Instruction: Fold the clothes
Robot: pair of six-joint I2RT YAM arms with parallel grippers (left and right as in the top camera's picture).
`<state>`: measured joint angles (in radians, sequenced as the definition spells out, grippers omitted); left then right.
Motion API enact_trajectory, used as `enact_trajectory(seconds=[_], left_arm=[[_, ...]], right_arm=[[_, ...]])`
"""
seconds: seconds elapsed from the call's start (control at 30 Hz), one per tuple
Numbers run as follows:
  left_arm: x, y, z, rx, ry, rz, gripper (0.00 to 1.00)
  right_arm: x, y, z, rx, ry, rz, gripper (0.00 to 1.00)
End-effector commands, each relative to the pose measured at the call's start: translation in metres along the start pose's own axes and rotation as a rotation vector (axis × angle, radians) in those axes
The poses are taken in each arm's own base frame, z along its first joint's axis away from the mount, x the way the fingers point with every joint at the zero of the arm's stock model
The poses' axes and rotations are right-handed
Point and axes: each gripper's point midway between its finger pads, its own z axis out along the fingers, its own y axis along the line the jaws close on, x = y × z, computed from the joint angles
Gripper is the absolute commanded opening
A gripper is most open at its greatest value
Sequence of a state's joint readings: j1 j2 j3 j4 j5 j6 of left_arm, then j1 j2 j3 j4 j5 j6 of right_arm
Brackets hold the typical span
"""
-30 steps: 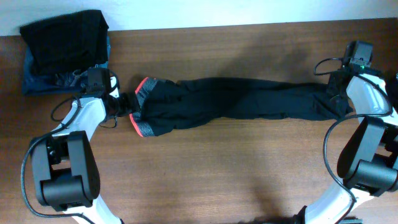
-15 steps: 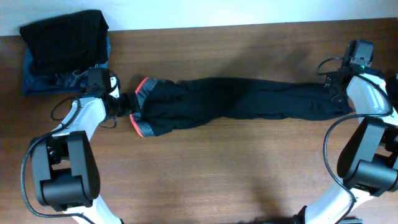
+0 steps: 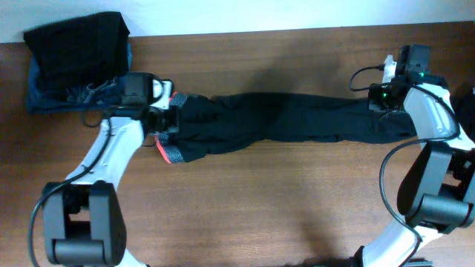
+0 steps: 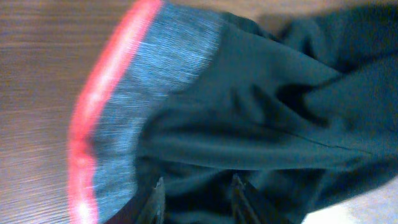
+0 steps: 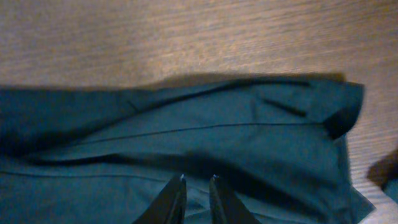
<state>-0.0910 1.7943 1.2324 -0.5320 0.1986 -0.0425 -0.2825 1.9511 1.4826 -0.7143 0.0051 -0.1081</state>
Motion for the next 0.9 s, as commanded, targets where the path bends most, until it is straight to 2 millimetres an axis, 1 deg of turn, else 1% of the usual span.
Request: enact_trajectory(seconds=[0.0,0.07,0.1,0.2,0.23,0.43,0.53,0.6,0.73,0.87], left_arm=[[0.017,-0.016,0.024,0.038,0.074,0.030,0.27],[0.025,-0.016,0.034,0.038,0.106,0.027,0.22],[0.029,-0.015,0.039,0.037,0.121,0.024,0.19],[0.035,-0.013,0.048,0.036,0.143,0.019,0.05],[0.037,-0.011,0.053,0.035,0.151,0.017,0.01],[0.051,-0.008,0.068,0.032,0.200,0.007,0.01],[0.053,-0.004,0.070,0.020,0.207,0.004,0.01],[0.055,0.002,0.072,-0.014,0.214,0.006,0.01],[0.063,0.013,0.079,-0.066,0.240,0.007,0.01],[0.066,0.035,0.078,-0.170,0.251,-0.024,0.01]], right_arm=[[0.021,0.000,0.027,-0.024,0.078,0.024,0.15],[0.025,-0.004,0.036,-0.018,0.097,0.030,0.14],[0.027,-0.006,0.040,-0.018,0.104,0.036,0.10],[0.033,-0.011,0.048,-0.017,0.125,0.048,0.04],[0.037,-0.011,0.053,-0.018,0.139,0.050,0.04],[0.050,-0.014,0.074,-0.007,0.187,0.054,0.04],[0.054,-0.023,0.081,0.042,0.202,0.051,0.04],[0.057,-0.032,0.083,0.092,0.213,0.045,0.04],[0.062,-0.039,0.087,0.127,0.231,0.046,0.04],[0.069,-0.051,0.091,0.152,0.253,0.065,0.04]])
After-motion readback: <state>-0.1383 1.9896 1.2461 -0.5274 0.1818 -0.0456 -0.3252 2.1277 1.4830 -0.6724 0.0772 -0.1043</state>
